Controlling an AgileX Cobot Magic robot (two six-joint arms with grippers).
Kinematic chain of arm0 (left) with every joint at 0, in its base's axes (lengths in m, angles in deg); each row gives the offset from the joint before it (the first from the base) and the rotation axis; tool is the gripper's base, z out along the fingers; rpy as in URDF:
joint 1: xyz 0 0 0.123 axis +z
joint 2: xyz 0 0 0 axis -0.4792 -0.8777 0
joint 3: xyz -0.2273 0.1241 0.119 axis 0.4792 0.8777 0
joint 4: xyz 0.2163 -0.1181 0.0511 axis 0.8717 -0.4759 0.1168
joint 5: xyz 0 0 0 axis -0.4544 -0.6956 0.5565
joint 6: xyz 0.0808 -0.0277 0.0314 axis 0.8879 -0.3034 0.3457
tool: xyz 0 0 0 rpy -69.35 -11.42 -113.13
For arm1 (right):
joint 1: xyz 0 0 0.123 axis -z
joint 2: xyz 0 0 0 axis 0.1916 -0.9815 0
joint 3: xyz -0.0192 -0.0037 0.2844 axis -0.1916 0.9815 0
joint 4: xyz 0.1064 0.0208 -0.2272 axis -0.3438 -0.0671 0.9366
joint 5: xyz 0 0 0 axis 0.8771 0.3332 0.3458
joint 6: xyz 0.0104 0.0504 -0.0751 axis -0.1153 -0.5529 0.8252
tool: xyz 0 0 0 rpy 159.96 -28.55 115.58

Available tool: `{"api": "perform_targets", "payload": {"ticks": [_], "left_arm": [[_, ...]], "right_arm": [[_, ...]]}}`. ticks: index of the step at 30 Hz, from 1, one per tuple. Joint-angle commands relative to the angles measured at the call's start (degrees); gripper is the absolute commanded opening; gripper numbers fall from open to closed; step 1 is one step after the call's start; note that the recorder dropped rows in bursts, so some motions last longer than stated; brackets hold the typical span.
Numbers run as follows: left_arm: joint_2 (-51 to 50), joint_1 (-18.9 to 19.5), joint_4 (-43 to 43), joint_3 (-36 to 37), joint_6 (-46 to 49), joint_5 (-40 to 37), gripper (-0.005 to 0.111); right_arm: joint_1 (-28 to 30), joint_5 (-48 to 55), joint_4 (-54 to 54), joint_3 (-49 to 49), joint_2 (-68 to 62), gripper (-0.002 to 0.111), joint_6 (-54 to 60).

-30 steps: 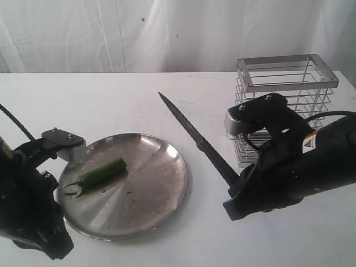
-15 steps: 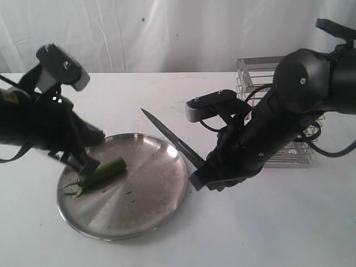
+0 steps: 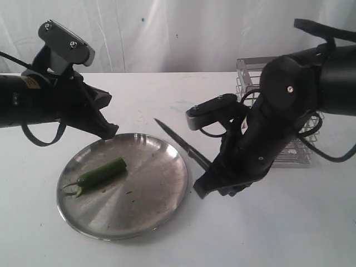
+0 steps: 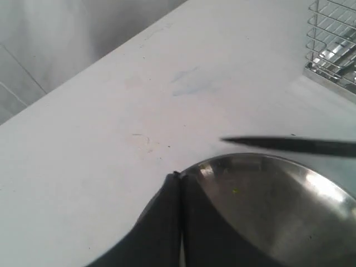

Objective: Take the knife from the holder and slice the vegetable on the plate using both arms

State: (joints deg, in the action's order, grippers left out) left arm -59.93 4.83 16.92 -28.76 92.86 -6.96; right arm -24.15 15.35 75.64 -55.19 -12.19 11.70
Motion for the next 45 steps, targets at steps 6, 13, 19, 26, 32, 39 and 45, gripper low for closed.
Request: {"api": "perform_targets", "payload": {"ticks": [6, 13, 19, 26, 32, 39, 45], "left_arm": [[-6.2, -0.3, -0.3, 0.0, 1.0, 5.0, 0.000], [-8.2, 1.4, 0.1, -0.2, 3.0, 13.0, 0.000], [-12.6, 8.9, 3.4, -7.8, -5.1, -5.3, 0.000], [-19.3, 10.3, 1.9, -17.2, -4.9, -23.2, 0.000], [-21.2, 9.9, 1.1, -17.2, -2.7, -22.8, 0.000], [-21.2, 9.9, -4.6, -17.2, -2.8, -19.1, 0.000], [-21.5, 9.9, -9.4, -17.2, -2.6, -20.6, 0.000]], "right_arm": [[-8.2, -5.3, 1.3, -1.1, -1.1, 0.000, -7.6], [-11.1, -0.3, 0.6, -8.4, -8.6, 0.000, -9.4], [-14.3, 1.1, 6.5, -11.2, -12.4, 0.000, -16.0], [-15.0, 0.5, 11.5, -11.2, -12.5, 0.000, -22.0], [-15.0, -3.1, 7.8, -11.2, -12.5, 0.000, -22.9], [-15.0, -1.7, 4.4, -11.2, -15.0, 0.000, -21.4], [-15.0, -3.3, 4.4, -11.2, -15.4, 0.000, -21.6]]}}
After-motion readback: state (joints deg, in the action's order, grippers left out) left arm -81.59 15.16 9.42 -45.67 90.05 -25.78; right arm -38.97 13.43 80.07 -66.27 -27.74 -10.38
